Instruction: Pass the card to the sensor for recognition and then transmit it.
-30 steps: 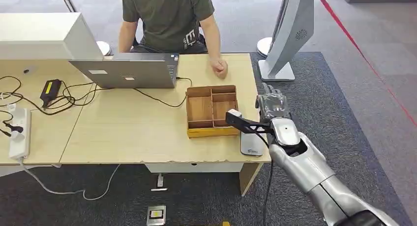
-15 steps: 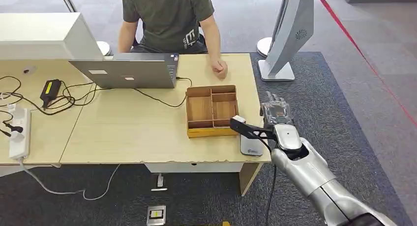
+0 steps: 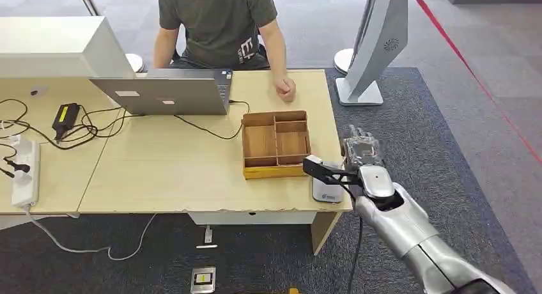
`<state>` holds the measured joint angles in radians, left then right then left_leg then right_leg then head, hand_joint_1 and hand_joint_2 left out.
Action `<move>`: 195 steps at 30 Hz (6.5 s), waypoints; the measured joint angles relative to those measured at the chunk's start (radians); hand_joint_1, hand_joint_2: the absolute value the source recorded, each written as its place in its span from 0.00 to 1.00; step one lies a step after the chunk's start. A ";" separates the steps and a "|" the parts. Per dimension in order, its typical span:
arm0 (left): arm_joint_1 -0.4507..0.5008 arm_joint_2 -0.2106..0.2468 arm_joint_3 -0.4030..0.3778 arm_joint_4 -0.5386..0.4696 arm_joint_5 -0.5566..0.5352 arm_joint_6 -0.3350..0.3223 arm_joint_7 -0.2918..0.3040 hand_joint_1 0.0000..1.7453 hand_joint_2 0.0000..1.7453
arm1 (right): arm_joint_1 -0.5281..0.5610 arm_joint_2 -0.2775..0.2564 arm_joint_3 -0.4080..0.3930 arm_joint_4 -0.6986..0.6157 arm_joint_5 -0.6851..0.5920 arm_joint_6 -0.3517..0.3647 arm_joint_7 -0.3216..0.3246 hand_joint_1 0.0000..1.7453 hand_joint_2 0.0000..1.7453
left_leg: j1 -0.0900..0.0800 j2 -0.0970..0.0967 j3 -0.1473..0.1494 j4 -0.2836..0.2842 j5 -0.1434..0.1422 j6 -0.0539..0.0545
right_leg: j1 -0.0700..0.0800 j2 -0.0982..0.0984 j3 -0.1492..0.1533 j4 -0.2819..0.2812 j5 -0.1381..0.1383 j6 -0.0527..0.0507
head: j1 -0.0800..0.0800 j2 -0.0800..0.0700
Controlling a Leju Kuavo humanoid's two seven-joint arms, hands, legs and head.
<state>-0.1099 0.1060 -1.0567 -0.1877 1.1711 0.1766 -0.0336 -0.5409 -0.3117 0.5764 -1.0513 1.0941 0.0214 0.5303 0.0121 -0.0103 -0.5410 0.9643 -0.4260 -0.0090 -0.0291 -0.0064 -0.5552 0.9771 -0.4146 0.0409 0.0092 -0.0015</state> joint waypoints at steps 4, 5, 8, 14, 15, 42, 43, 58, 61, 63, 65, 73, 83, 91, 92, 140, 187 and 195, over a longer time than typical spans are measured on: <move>0.000 0.001 0.000 0.000 -0.010 -0.006 -0.001 0.00 0.00 | 0.016 -0.014 -0.018 0.000 -0.002 0.017 0.000 1.00 1.00 | 0.000 0.000 0.000 0.000 0.000 0.000 | 0.000 0.000 0.000 0.000 0.000 0.000 | 0.000 0.000; 0.000 0.001 0.000 0.000 -0.012 -0.005 -0.003 0.00 0.00 | 0.020 -0.016 -0.021 0.002 -0.009 0.019 -0.010 1.00 1.00 | 0.000 0.000 0.000 0.000 0.000 0.000 | 0.000 0.000 0.000 0.000 0.000 0.000 | 0.000 0.000; 0.000 0.000 0.000 0.000 -0.011 0.003 -0.005 0.00 0.00 | 0.031 -0.015 -0.024 0.025 -0.018 -0.012 -0.042 1.00 1.00 | 0.000 0.000 0.000 0.000 0.000 0.000 | 0.000 0.000 0.000 0.000 0.000 0.000 | 0.000 0.000; -0.001 0.001 0.000 0.000 -0.016 0.000 -0.019 0.00 0.00 | 0.041 -0.013 -0.025 0.063 -0.033 -0.026 -0.052 1.00 1.00 | 0.000 0.000 0.000 0.000 0.000 0.000 | 0.000 0.000 0.000 0.000 0.000 0.000 | 0.000 0.000; -0.001 0.001 0.000 0.000 -0.018 -0.002 -0.019 0.00 0.00 | 0.043 -0.013 -0.025 0.069 -0.036 -0.024 -0.052 1.00 1.00 | 0.000 0.000 0.000 0.000 0.000 0.000 | 0.000 0.000 0.000 0.000 0.000 0.000 | 0.000 0.000; -0.001 0.006 0.000 0.000 -0.031 -0.018 -0.011 0.00 0.00 | 0.057 0.012 0.011 0.087 -0.014 -0.010 -0.070 1.00 1.00 | 0.000 0.000 -0.002 0.000 0.000 0.000 | 0.000 0.000 -0.001 0.000 0.000 0.000 | 0.000 0.000; -0.001 0.006 0.000 0.000 -0.031 -0.018 -0.011 0.00 0.00 | 0.054 0.012 0.013 0.084 -0.011 -0.007 -0.069 1.00 1.00 | 0.000 0.000 -0.002 0.000 0.000 0.000 | 0.000 0.000 -0.001 0.000 0.000 0.000 | 0.000 0.000; 0.000 0.008 0.000 0.000 -0.028 -0.017 -0.003 0.00 0.00 | -0.022 -0.072 0.009 -0.134 0.034 0.143 0.032 1.00 1.00 | 0.000 0.001 -0.001 0.000 0.000 0.000 | 0.000 0.000 -0.001 0.000 0.000 0.000 | 0.000 0.000; 0.000 0.008 0.000 0.000 -0.017 -0.008 0.001 0.00 0.00 | -0.030 -0.079 0.009 -0.168 0.043 0.138 0.028 1.00 1.00 | 0.000 0.001 -0.001 0.000 0.000 0.000 | 0.000 0.000 -0.001 0.000 0.000 0.000 | 0.000 0.000; 0.000 0.008 0.000 0.000 -0.013 0.001 0.003 0.00 0.00 | -0.037 -0.079 0.009 -0.180 0.043 0.131 0.019 1.00 1.00 | 0.000 0.001 -0.001 0.000 0.000 0.000 | 0.000 0.000 -0.001 0.000 0.000 0.000 | 0.000 0.000; 0.000 0.008 0.000 0.000 -0.010 0.004 0.003 0.00 0.00 | -0.039 -0.076 0.010 -0.185 0.043 0.116 0.009 1.00 1.00 | 0.000 0.000 -0.001 0.000 0.000 0.000 | 0.000 0.000 -0.001 0.000 0.000 0.000 | 0.000 0.000; -0.001 0.004 0.000 0.000 -0.002 0.009 0.008 0.00 0.00 | -0.022 -0.025 0.028 -0.147 0.051 0.046 -0.054 1.00 1.00 | 0.000 0.001 -0.002 0.000 0.000 0.000 | 0.000 0.000 -0.001 0.000 0.000 0.000 | 0.000 0.000; -0.001 0.004 0.000 0.000 -0.006 0.008 -0.002 0.00 0.00 | -0.018 0.007 0.043 -0.080 0.055 0.046 -0.055 1.00 1.00 | 0.000 0.001 -0.002 0.000 0.000 0.000 | 0.000 0.000 -0.001 0.000 0.000 0.000 | 0.000 0.000; -0.001 0.004 0.000 0.000 -0.015 0.003 -0.001 0.00 0.00 | -0.017 0.006 0.041 -0.035 0.040 0.044 -0.055 1.00 1.00 | 0.000 0.001 -0.002 0.000 0.000 0.000 | 0.000 0.000 -0.001 0.000 0.000 0.000 | 0.000 0.000; -0.001 0.004 0.000 0.000 -0.016 0.003 -0.001 0.00 0.00 | -0.017 0.005 0.040 -0.029 0.035 0.042 -0.055 1.00 1.00 | 0.000 0.001 -0.002 0.000 0.000 0.000 | 0.000 0.000 -0.001 0.000 0.000 0.000 | 0.000 0.000; -0.001 0.006 0.000 0.001 -0.066 -0.021 -0.011 0.00 0.00 | 0.112 -0.010 0.039 -0.162 0.010 0.124 -0.079 1.00 1.00 | 0.000 0.002 -0.002 0.000 -0.001 0.000 | 0.000 0.000 -0.002 0.000 0.000 0.000 | 0.000 0.000; -0.001 0.008 0.000 0.001 -0.056 -0.028 -0.006 0.00 0.00 | 0.117 -0.019 0.039 -0.175 -0.024 0.109 -0.042 1.00 1.00 | 0.000 0.002 -0.001 0.000 0.000 0.000 | 0.000 0.000 -0.002 0.000 0.000 0.000 | 0.000 0.000; -0.001 0.008 0.000 0.001 -0.056 -0.028 -0.006 0.00 0.00 | 0.118 -0.023 0.033 -0.175 -0.024 0.109 -0.042 1.00 1.00 | 0.000 0.002 -0.001 0.000 0.000 0.000 | 0.000 0.000 -0.002 0.000 0.000 0.000 | 0.000 0.000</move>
<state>-0.1110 0.1141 -1.0563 -0.1869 1.1154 0.1484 -0.0397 -0.4232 -0.3346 0.6096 -1.2268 1.0704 0.1305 0.4879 0.0124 -0.0081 -0.5422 0.9641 -0.4265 -0.0093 -0.0288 -0.0059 -0.5568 0.9772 -0.4146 0.0405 0.0092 -0.0011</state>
